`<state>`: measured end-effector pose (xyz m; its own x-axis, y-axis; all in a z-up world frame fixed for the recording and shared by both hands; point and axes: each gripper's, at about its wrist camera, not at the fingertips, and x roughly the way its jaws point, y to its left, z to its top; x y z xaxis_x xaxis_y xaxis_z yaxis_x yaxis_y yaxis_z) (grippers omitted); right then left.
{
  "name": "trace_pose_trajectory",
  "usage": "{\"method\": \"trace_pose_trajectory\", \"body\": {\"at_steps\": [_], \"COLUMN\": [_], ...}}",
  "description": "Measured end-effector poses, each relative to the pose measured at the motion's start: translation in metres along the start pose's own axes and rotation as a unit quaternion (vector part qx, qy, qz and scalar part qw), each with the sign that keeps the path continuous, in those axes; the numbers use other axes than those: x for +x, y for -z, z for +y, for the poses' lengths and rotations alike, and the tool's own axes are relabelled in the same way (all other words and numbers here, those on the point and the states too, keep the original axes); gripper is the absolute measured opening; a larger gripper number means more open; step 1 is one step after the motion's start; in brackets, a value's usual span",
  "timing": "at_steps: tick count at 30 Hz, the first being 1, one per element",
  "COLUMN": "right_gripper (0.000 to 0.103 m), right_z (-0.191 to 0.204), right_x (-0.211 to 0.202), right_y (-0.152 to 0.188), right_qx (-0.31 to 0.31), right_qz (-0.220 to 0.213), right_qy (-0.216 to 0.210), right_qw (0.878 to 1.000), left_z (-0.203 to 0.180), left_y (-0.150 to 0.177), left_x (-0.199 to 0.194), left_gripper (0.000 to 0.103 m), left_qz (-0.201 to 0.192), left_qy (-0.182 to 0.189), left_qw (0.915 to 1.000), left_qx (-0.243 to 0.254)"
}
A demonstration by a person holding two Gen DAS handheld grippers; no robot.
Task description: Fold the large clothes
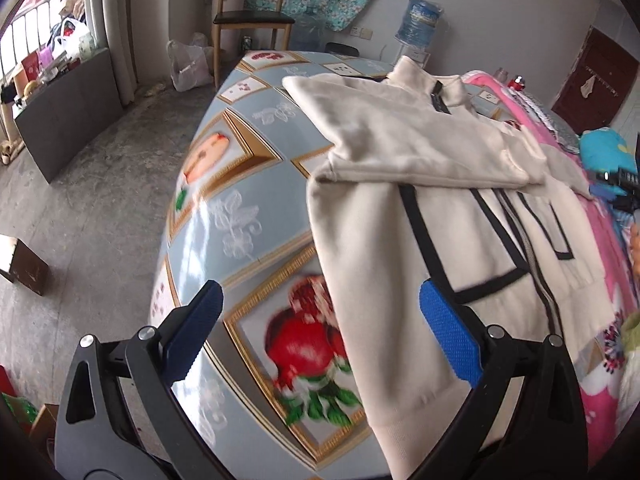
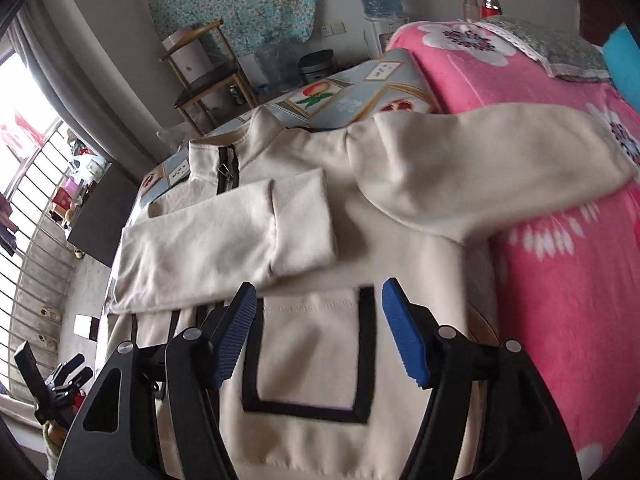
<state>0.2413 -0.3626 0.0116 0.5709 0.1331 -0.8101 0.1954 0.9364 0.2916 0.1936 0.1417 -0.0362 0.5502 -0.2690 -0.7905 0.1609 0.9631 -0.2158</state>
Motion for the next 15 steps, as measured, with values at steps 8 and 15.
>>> {"method": "trace_pose_trajectory", "body": {"at_steps": [8,15], "right_gripper": [0.064,0.054], "right_z": [-0.055,-0.068], "right_x": [-0.032,-0.037], "right_y": [0.113,0.159], "right_qx": [0.086,0.097], "right_qz": [0.038,0.040], "right_qy": [0.021,0.064], "right_qw": [0.995,0.992], "left_z": [-0.020,-0.022], "left_y": [0.051,0.083], "left_x": [-0.021,-0.023], "left_gripper": [0.095,0.078], "left_qz": [0.028,0.054], "left_qy": [0.052,0.077], "left_qw": [0.9983,0.9950], "left_qx": [0.001,-0.032]}}
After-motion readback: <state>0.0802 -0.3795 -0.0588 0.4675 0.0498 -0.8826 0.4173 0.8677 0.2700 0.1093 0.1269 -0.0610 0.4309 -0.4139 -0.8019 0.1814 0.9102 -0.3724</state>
